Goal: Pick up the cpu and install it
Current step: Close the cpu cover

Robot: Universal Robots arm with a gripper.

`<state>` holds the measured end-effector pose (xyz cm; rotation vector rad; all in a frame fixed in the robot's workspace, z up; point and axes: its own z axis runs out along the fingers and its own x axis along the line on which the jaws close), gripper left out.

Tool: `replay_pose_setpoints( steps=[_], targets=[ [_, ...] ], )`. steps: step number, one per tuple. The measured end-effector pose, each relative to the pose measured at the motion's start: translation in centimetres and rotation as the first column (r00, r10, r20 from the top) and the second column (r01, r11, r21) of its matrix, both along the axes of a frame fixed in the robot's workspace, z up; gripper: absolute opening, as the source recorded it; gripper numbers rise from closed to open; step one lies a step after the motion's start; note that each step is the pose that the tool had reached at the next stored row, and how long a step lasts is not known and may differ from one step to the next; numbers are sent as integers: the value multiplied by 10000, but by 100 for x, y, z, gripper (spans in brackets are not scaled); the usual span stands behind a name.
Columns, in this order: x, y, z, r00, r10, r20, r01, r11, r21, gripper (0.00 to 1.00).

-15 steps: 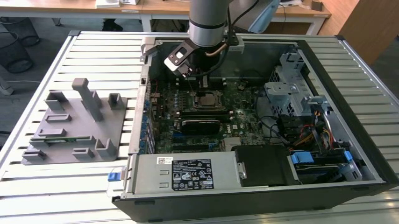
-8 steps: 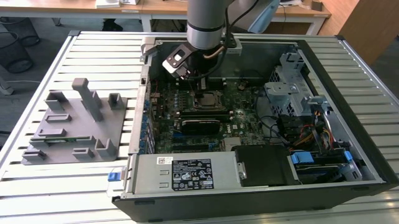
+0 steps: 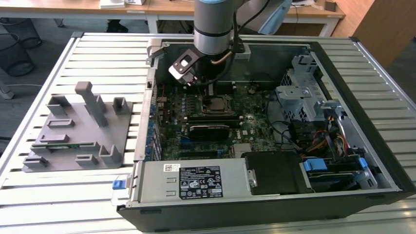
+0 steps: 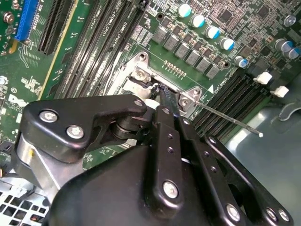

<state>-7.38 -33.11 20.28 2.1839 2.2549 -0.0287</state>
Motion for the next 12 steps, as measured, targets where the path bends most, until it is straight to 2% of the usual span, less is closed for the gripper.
replay_pose_setpoints(
  steps=[7, 12],
  targets=[
    [-4, 0, -44, 10000, -1, -1, 1, 10000, 0, 11],
    [-4, 0, -37, 10000, -1, 0, 1, 10000, 1, 11]
  ],
)
